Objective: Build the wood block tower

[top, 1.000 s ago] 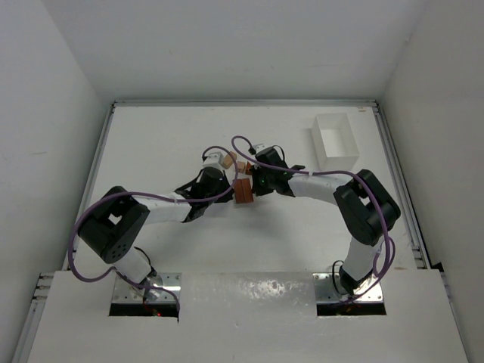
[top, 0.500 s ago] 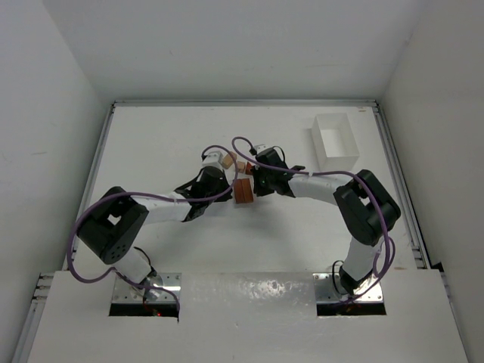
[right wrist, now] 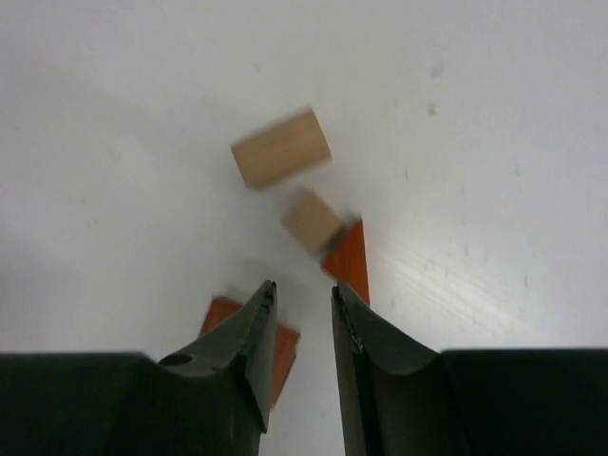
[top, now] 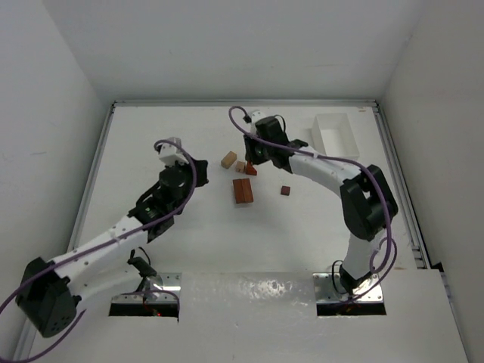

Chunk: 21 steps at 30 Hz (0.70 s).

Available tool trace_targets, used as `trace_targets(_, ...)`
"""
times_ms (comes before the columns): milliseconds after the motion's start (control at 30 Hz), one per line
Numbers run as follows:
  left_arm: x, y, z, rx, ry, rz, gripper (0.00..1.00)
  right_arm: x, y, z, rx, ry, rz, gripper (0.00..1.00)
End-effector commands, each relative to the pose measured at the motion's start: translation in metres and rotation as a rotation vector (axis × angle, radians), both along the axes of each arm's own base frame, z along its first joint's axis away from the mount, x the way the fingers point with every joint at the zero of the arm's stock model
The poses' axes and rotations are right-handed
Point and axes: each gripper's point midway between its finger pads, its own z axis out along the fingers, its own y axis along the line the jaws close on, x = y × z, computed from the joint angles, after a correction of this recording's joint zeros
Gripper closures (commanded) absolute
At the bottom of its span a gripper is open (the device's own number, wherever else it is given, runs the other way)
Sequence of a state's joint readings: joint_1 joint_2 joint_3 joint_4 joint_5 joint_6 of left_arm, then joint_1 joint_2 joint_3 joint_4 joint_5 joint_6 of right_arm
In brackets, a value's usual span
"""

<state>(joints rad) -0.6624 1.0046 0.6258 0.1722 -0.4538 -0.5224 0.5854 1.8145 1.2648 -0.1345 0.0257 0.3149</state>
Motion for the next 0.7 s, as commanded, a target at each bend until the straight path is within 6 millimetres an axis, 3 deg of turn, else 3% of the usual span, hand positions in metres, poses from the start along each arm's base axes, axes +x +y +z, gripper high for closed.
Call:
trace_targets(0, -0.022, 0.029, -0.004, 0.001, -0.008, 0.069, 1.0, 0.015, 0.029, 0.001, -0.04, -0.032, 0.2, 0.69)
trace_targets(33, -0.028, 0.035, -0.009, -0.001, -0.006, 0.075, 1.0, 0.029, 0.042, 0.018, -0.062, -0.102, 0.287, 0.66)
trace_targets(100, -0.037, 0.044, -0.001, -0.033, -0.037, 0.082, 1.0, 0.033, 0.048, -0.01, -0.124, -0.057, 0.38, 0.55)
trace_targets(133, -0.041, 0.047, -0.005, -0.032, -0.034, 0.084, 1.0, 0.049, 0.058, 0.008, -0.147, -0.119, 0.433, 0.51)
trace_targets(167, -0.043, 0.049, -0.005, -0.032, -0.036, 0.088, 1.0, 0.052, 0.061, -0.015, -0.175, -0.079, 0.464, 0.46)
trace_targets(200, -0.045, 0.055, -0.003, -0.031, -0.037, 0.105, 1.0, 0.049, 0.062, -0.025, -0.197, -0.037, 0.496, 0.36)
trace_targets(233, -0.046, 0.057, -0.002, -0.03, -0.039, 0.109, 1.0, 0.062, 0.072, -0.008, -0.2, -0.089, 0.532, 0.32)
trace_targets(300, -0.046, 0.057, 0.001, -0.034, -0.044, 0.112, 1.0, 0.066, 0.082, -0.019, -0.216, -0.064, 0.581, 0.18)
trace_targets(433, -0.043, 0.053, -0.005, -0.016, -0.029, 0.101, 1.0, 0.068, 0.092, -0.034, -0.243, -0.068, 0.617, 0.02)
trace_targets(667, -0.039, 0.05, -0.015, 0.008, -0.006, 0.097, 1.0, 0.073, 0.098, -0.065, -0.283, -0.048, 0.569, 0.01)
